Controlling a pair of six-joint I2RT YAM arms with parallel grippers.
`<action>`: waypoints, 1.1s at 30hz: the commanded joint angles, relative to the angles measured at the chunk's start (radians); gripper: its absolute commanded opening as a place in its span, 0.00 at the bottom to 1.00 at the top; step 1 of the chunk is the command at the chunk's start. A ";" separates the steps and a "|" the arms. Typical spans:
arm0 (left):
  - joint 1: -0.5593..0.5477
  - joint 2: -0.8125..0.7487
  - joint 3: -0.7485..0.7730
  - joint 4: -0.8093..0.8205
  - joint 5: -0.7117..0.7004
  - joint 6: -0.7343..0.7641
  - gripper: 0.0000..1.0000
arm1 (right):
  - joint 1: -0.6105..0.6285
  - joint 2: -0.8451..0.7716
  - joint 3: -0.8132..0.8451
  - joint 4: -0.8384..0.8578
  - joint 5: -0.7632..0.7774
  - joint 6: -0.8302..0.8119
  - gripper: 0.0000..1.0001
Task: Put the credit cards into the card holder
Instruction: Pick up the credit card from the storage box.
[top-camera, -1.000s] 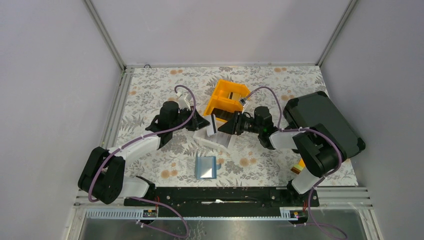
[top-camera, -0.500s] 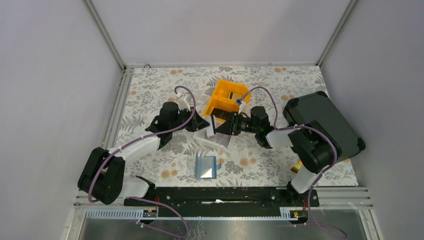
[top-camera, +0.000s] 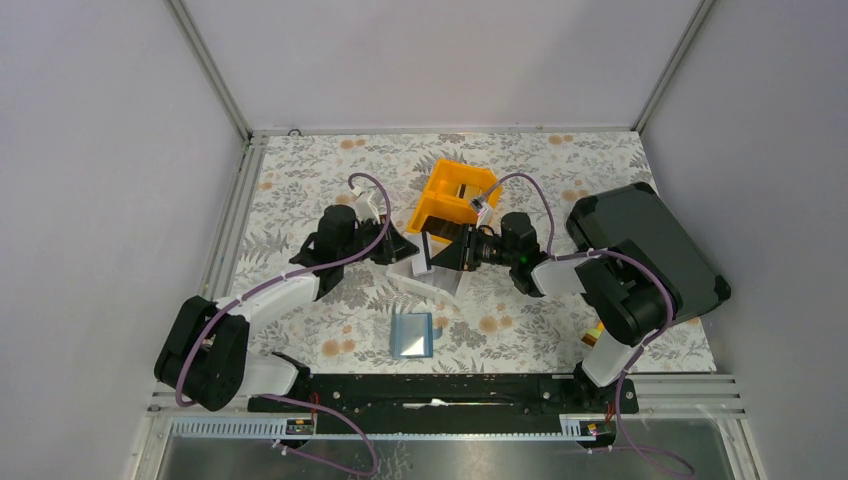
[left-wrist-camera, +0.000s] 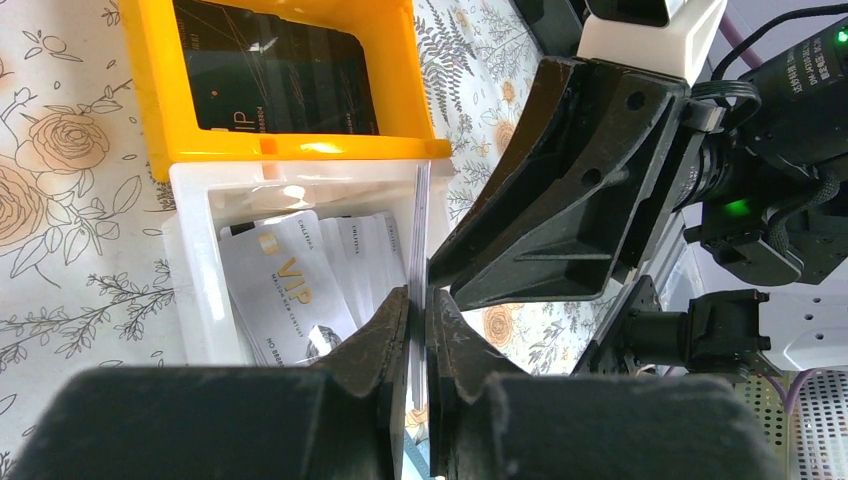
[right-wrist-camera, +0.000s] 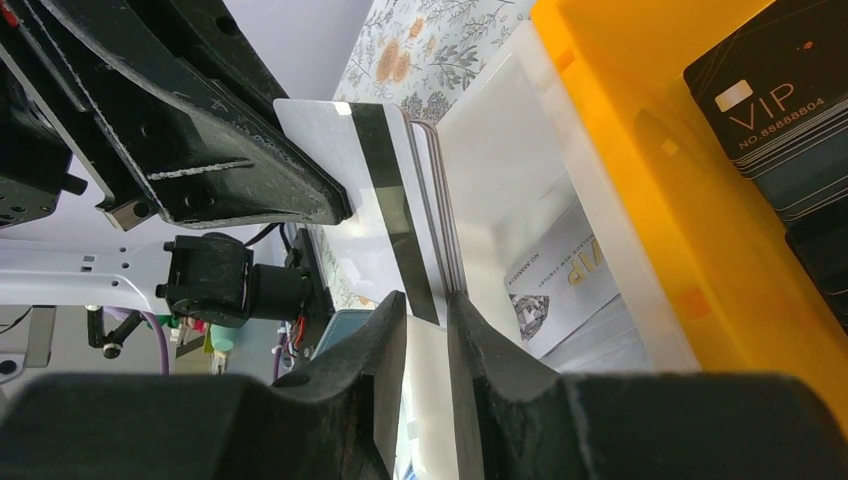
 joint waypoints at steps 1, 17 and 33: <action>0.002 -0.032 0.001 0.069 0.030 0.014 0.00 | 0.015 -0.004 0.033 0.090 -0.065 0.017 0.27; 0.005 -0.052 -0.008 0.070 0.032 0.026 0.00 | 0.014 -0.015 -0.001 0.200 -0.051 0.126 0.24; 0.009 -0.071 -0.021 0.101 0.090 0.044 0.00 | -0.005 -0.084 -0.019 0.019 0.056 -0.010 0.49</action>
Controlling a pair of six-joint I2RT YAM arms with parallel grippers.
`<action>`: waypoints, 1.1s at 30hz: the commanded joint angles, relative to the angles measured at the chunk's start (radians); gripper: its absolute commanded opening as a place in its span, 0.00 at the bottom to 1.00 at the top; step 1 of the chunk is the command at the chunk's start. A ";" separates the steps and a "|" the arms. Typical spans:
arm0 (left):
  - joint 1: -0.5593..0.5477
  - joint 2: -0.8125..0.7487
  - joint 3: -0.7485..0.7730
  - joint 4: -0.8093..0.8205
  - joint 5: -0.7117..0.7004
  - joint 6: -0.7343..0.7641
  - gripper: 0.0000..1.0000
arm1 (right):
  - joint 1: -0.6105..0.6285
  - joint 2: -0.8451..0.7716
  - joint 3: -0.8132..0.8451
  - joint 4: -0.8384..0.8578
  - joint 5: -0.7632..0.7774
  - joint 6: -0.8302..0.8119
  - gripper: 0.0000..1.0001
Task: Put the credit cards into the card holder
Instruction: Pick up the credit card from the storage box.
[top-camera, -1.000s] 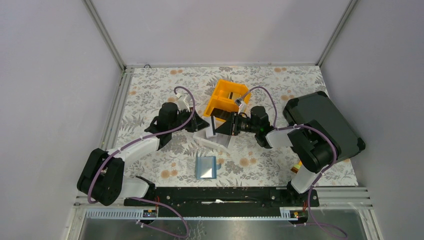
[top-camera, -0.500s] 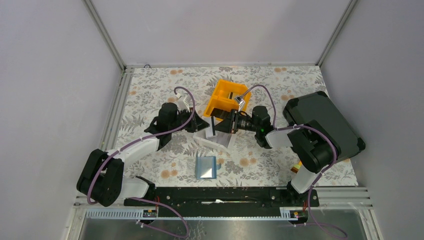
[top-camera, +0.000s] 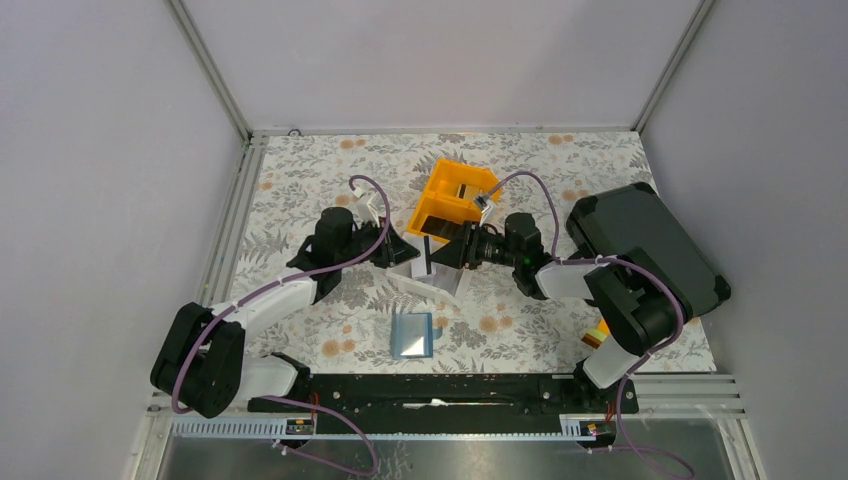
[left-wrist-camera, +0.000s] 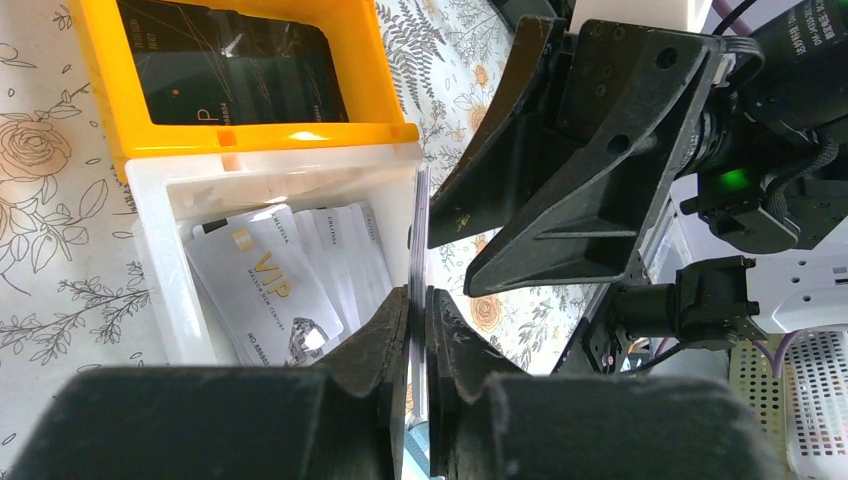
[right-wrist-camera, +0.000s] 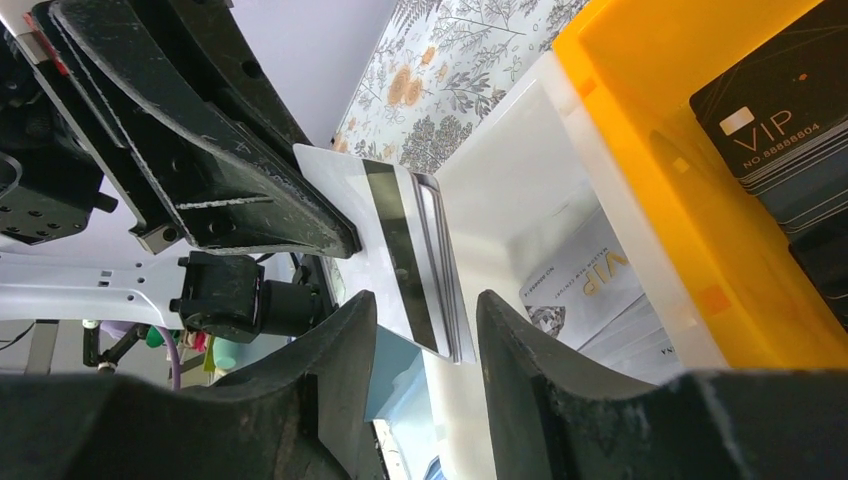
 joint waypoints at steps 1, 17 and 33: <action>0.007 -0.036 0.001 0.091 0.035 0.018 0.00 | -0.013 -0.017 0.001 0.012 0.010 -0.029 0.49; 0.020 -0.064 -0.009 0.105 0.031 0.009 0.00 | -0.036 0.009 -0.030 0.106 -0.128 0.007 0.30; 0.022 -0.076 -0.016 0.119 0.049 0.003 0.00 | -0.036 0.059 -0.009 0.111 -0.139 -0.005 0.32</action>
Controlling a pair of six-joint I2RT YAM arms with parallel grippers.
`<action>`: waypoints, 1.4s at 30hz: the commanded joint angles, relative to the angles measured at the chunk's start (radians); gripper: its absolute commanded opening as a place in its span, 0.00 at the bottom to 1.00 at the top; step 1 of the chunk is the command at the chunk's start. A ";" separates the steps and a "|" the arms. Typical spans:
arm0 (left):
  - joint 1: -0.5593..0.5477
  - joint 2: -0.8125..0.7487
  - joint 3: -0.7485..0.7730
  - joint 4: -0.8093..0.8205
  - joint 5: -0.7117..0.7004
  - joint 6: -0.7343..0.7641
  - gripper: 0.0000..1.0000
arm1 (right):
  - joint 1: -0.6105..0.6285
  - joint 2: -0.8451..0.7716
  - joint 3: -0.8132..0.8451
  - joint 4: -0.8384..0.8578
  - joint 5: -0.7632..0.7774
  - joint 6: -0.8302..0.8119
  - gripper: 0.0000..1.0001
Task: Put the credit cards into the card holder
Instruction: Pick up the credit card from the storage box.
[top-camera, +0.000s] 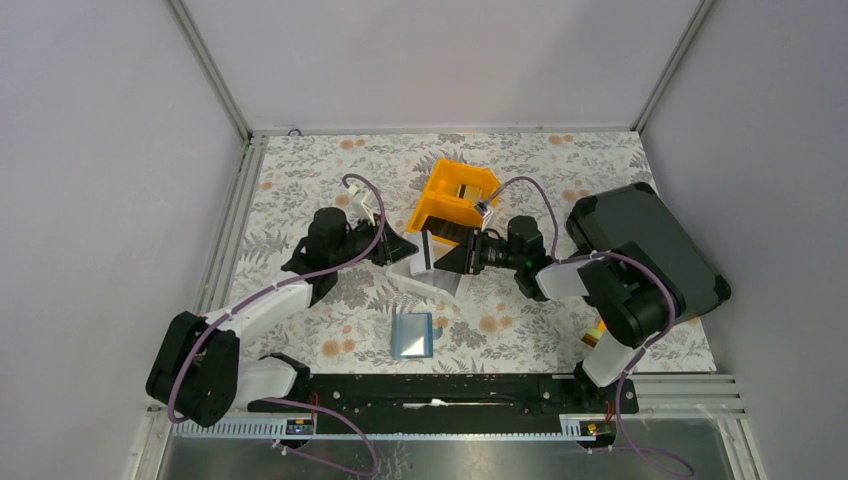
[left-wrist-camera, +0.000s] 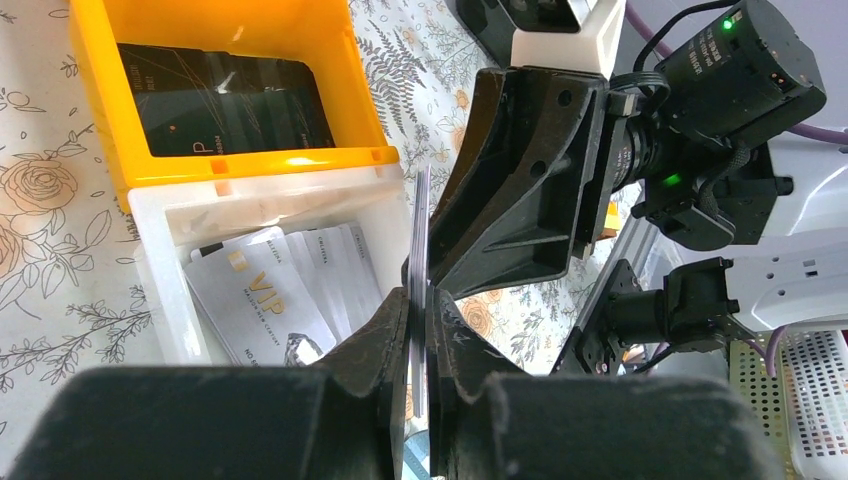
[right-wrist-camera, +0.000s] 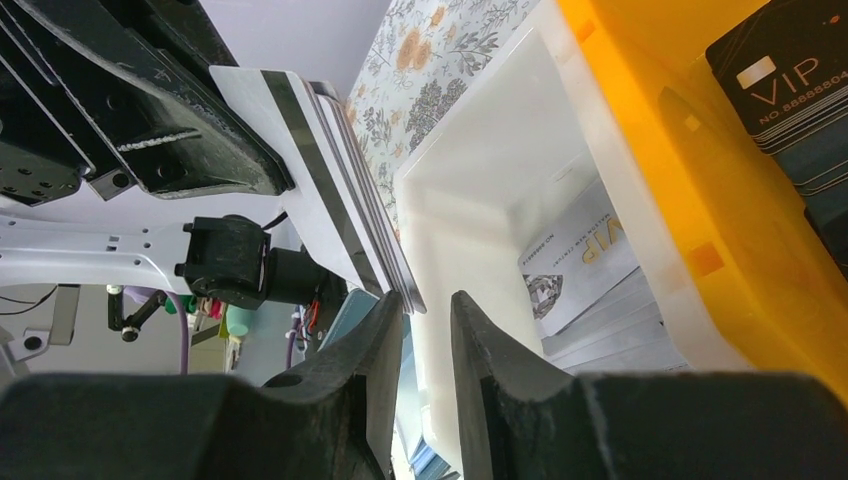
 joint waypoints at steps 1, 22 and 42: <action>0.006 -0.031 0.000 0.078 0.031 0.003 0.00 | -0.004 0.013 0.025 0.049 -0.050 -0.007 0.32; 0.006 -0.025 0.000 0.088 0.050 0.000 0.00 | -0.004 0.060 0.053 0.135 -0.116 0.037 0.24; 0.012 0.000 0.003 0.075 0.031 0.001 0.03 | -0.005 0.049 -0.001 0.133 -0.042 0.017 0.00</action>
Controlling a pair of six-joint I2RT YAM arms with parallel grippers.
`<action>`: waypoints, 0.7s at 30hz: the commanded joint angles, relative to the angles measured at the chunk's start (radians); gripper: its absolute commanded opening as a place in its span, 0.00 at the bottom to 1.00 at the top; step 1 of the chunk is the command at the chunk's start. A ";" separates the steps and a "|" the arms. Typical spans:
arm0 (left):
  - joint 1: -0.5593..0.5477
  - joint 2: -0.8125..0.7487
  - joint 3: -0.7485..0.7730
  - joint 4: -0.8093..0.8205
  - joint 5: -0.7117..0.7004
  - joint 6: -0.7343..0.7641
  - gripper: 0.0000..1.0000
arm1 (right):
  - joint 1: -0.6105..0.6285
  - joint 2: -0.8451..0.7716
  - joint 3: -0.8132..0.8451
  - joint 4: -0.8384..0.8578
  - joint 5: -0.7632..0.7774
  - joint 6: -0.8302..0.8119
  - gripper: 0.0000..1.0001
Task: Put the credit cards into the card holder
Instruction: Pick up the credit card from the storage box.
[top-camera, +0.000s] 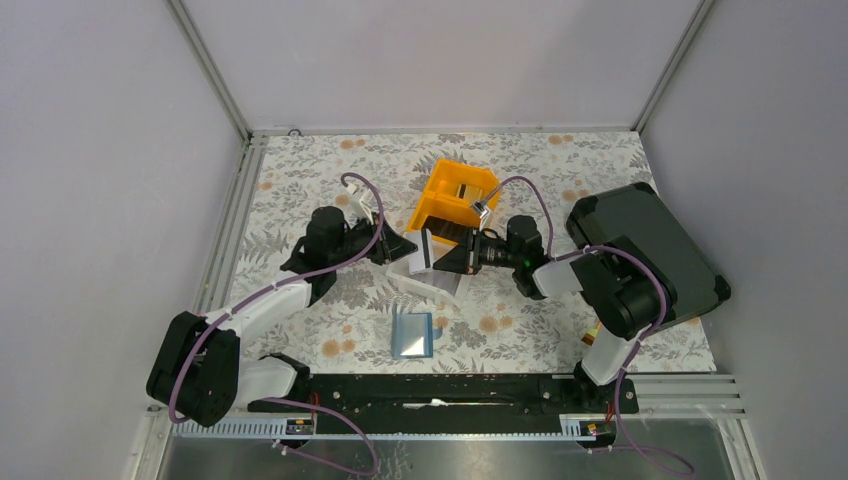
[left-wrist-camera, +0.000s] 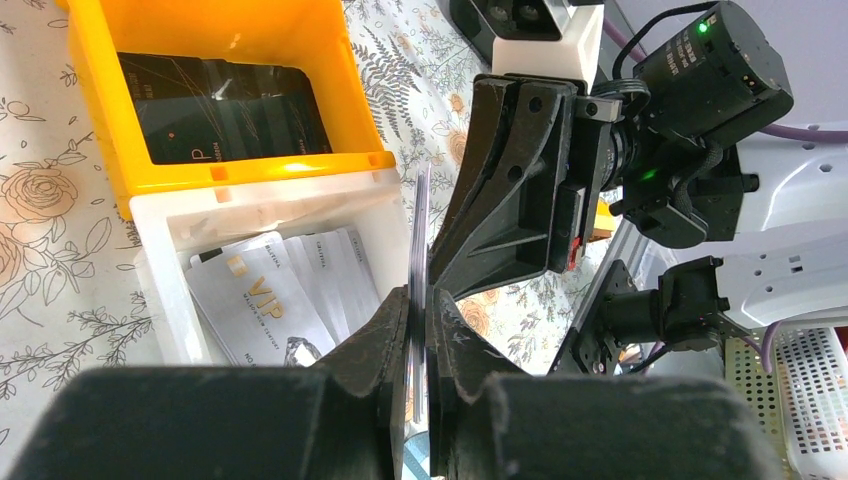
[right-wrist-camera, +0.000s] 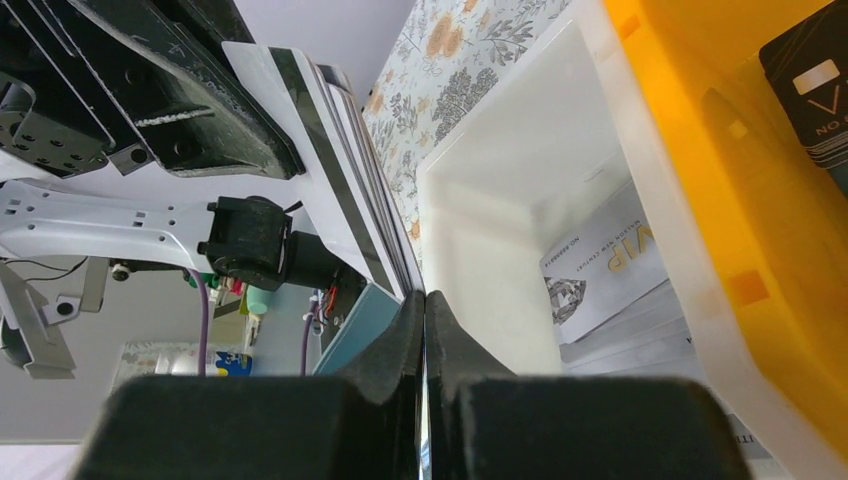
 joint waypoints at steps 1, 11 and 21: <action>0.004 0.004 0.003 0.062 0.006 0.005 0.03 | -0.006 -0.017 -0.030 0.052 0.059 -0.017 0.00; 0.005 0.104 0.027 0.154 0.037 0.019 0.06 | -0.013 -0.075 -0.059 -0.038 0.143 -0.100 0.00; 0.005 0.198 0.055 0.151 0.011 0.091 0.21 | -0.013 -0.101 -0.076 -0.111 0.215 -0.162 0.00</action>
